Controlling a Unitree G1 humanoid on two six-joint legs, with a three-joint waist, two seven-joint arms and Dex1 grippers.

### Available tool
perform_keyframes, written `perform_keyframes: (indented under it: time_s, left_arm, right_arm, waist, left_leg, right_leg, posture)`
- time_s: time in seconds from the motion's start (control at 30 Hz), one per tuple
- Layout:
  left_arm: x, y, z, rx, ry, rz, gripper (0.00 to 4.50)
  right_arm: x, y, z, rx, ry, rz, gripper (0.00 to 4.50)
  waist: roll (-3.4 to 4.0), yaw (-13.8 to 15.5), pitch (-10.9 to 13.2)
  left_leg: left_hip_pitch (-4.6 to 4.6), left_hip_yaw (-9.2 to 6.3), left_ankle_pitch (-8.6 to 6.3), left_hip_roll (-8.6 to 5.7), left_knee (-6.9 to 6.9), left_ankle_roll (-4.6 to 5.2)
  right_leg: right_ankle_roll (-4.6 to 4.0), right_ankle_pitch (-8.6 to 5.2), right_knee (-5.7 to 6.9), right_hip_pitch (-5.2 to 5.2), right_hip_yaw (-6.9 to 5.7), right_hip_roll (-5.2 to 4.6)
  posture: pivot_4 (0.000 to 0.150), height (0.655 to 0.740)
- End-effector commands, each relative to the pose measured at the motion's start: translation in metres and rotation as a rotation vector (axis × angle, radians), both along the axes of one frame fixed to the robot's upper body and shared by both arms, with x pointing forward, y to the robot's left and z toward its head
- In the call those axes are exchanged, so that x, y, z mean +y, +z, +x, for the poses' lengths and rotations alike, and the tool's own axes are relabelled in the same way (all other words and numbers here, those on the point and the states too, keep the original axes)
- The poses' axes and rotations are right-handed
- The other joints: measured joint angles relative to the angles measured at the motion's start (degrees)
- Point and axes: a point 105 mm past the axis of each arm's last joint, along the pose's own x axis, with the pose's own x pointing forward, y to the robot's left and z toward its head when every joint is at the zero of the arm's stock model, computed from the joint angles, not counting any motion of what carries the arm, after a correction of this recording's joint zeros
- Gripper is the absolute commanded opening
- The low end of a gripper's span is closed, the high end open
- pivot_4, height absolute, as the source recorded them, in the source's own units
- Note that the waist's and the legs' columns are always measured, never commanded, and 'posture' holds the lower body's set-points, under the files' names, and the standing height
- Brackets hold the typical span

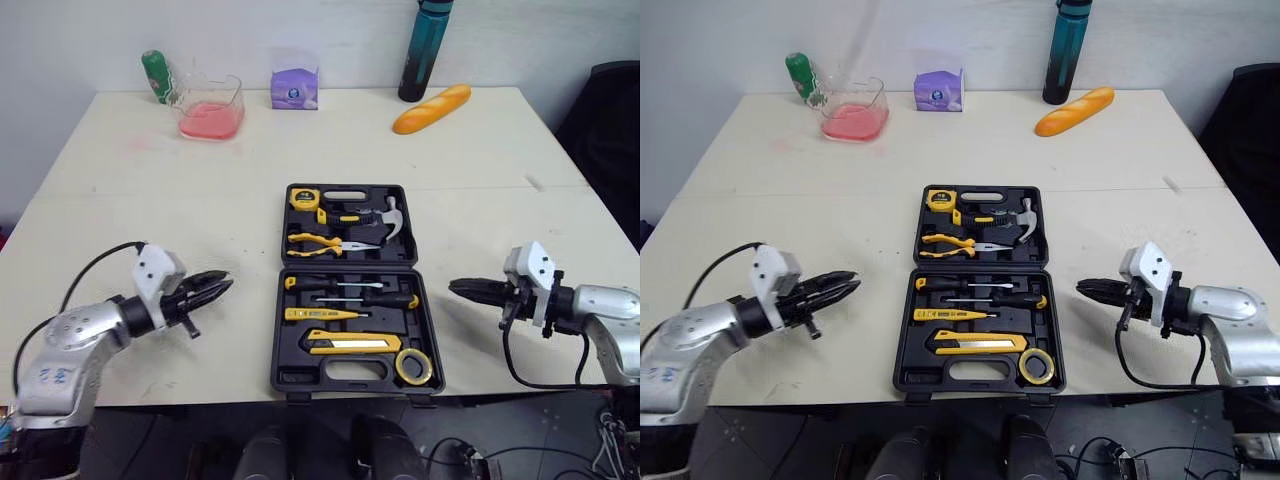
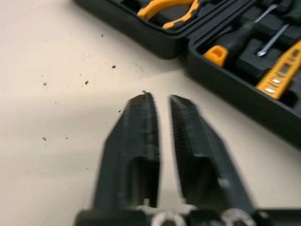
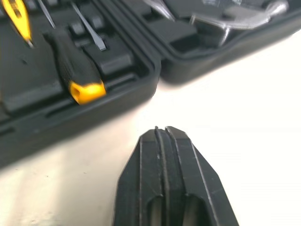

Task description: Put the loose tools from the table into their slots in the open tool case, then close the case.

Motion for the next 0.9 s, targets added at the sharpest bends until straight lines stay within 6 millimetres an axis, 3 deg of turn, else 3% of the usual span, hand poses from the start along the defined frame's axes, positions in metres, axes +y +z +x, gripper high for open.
perform_keyframes:
  time_s: [0.03,0.23,0.43,0.63,0.9]
  left_arm:
    - [-0.017,0.0,0.011,0.008,-0.006,-0.013,0.05]
    - [-0.041,-0.007,0.022,0.064,-0.014,-0.014,0.05]
    - [-0.052,-0.008,0.039,0.08,0.022,-0.026,0.05]
    - [-0.061,-0.019,0.039,0.123,-0.027,-0.011,0.05]
    - [-0.08,-0.013,0.033,0.069,-0.139,-0.048,0.05]
  right_arm:
    - [0.014,0.003,0.009,-0.028,0.031,-0.015,0.0]
    - [0.038,-0.001,0.015,-0.027,0.084,-0.023,0.0]
    - [0.041,-0.006,0.028,-0.044,0.041,-0.048,0.0]
    - [0.046,-0.01,0.041,-0.071,0.03,-0.061,0.0]
    - [0.065,-0.013,0.038,-0.088,0.134,-0.033,0.0]
  waist:
    - [0.0,-0.01,0.0]
    - [0.0,-0.01,0.0]
    - [0.0,-0.14,0.0]
    - [-0.02,-0.17,-0.01]
    - [-0.02,-0.57,-0.01]
  left_leg:
    - [0.0,0.0,0.0,0.0,-0.01,0.0]
    - [-0.05,0.05,0.03,0.01,0.0,-0.03]
    - [0.0,0.11,0.06,0.01,0.03,-0.04]
    - [0.01,0.2,0.07,0.01,0.03,-0.04]
    - [0.04,0.21,0.07,0.05,0.03,-0.05]
  right_leg:
    - [0.0,0.0,0.01,-0.01,0.0,0.0]
    - [0.01,0.0,0.23,-0.06,-0.05,0.03]
    - [0.03,0.02,0.31,-0.06,-0.09,0.05]
    - [0.03,0.01,0.31,-0.08,-0.1,0.07]
    - [0.03,0.02,0.34,-0.08,-0.08,0.07]
  posture:
    - [0.15,0.7349]
    - [0.15,0.7349]
    - [0.15,0.7349]
    - [0.15,0.7349]
    - [0.15,0.7349]
